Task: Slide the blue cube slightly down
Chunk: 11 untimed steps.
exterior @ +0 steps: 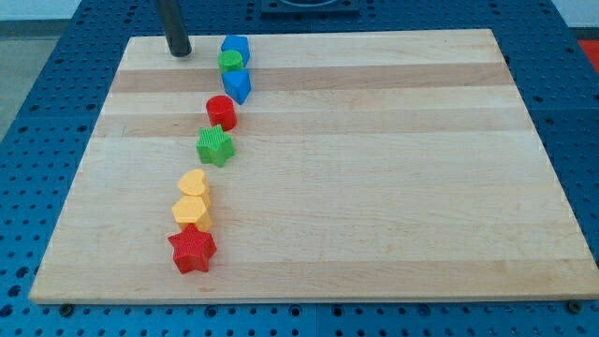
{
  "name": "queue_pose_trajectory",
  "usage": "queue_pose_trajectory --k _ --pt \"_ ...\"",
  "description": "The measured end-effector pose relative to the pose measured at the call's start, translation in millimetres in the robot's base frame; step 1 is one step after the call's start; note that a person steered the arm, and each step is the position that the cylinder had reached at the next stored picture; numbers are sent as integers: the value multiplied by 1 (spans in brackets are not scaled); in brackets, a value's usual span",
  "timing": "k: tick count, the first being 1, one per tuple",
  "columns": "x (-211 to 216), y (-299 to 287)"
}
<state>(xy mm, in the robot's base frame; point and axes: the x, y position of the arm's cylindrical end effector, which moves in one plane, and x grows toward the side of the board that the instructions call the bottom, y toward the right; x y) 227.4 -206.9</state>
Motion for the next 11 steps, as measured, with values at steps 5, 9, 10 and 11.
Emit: queue_pose_trajectory --k 5,9,10,11 --pt "-32 -9" --pt "21 140" --pt "36 193" --pt "52 215"
